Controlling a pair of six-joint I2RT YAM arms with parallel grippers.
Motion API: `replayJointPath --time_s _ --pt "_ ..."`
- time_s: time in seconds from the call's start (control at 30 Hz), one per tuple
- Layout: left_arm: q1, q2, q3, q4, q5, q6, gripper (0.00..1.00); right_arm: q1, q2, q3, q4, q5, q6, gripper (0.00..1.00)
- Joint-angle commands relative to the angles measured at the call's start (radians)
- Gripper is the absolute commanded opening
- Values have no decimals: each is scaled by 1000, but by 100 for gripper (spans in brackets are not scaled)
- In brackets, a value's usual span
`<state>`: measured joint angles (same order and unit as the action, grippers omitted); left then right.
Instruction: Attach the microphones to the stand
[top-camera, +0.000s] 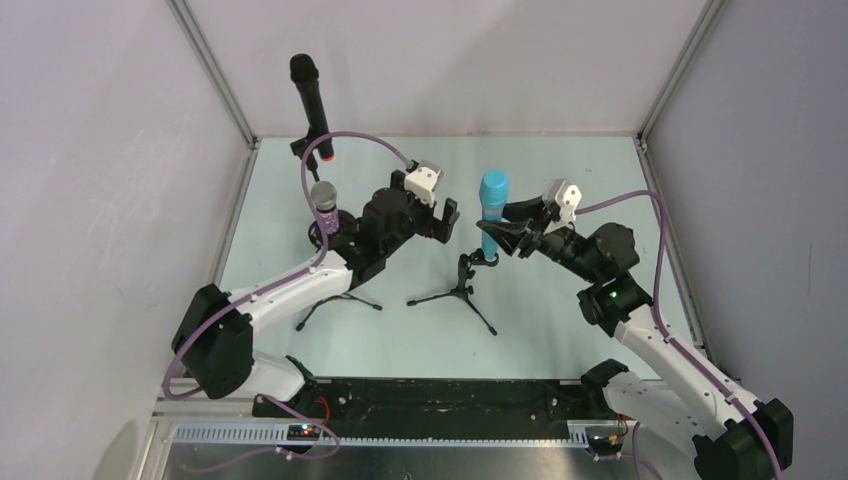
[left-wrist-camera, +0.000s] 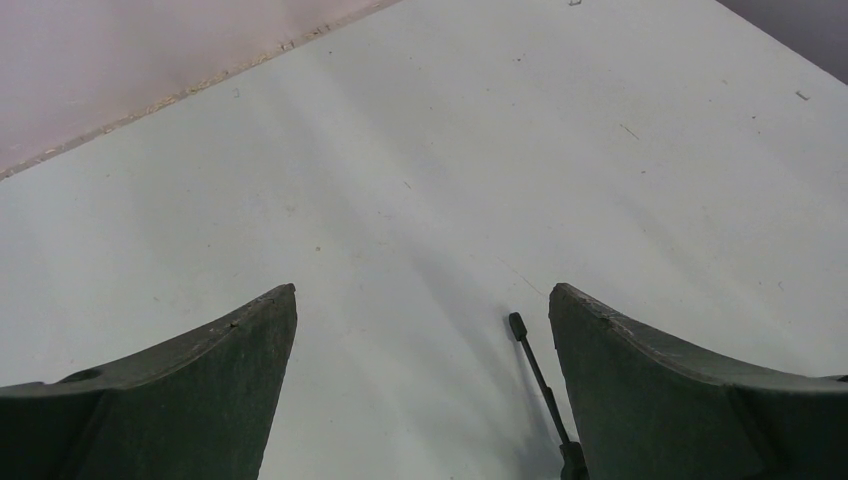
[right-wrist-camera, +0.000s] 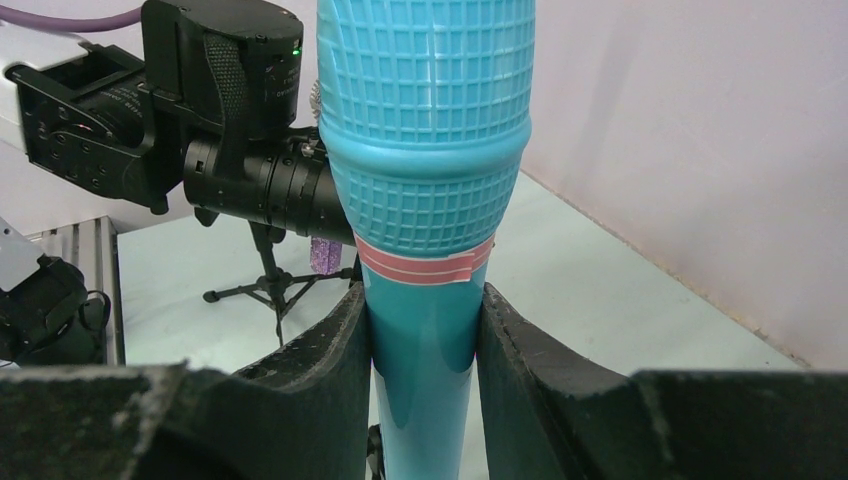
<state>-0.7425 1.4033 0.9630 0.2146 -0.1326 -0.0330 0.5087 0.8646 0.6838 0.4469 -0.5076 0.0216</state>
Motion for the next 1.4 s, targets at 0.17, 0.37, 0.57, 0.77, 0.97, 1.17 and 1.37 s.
replayJointPath --time_s 0.17,0.37,0.57,0.77,0.97,1.17,1.37 --pt "-4 10 10 27 15 -17 100 2 2 -9 16 17 -17 0" --pt "-3 16 12 27 22 -21 100 2 2 -35 5 21 -58 0" --pt "-4 18 13 28 31 -27 100 4 3 -66 9 22 -76 0" --pt "-4 21 14 27 31 -31 100 4 16 -87 24 17 -78 0" --pt "-4 23 14 27 28 -32 100 4 32 -122 68 35 -63 0" --pt "-3 30 15 28 23 -30 100 4 52 -161 108 44 -54 0" --pt "-3 30 17 27 34 -38 100 4 78 -198 160 54 -41 0"
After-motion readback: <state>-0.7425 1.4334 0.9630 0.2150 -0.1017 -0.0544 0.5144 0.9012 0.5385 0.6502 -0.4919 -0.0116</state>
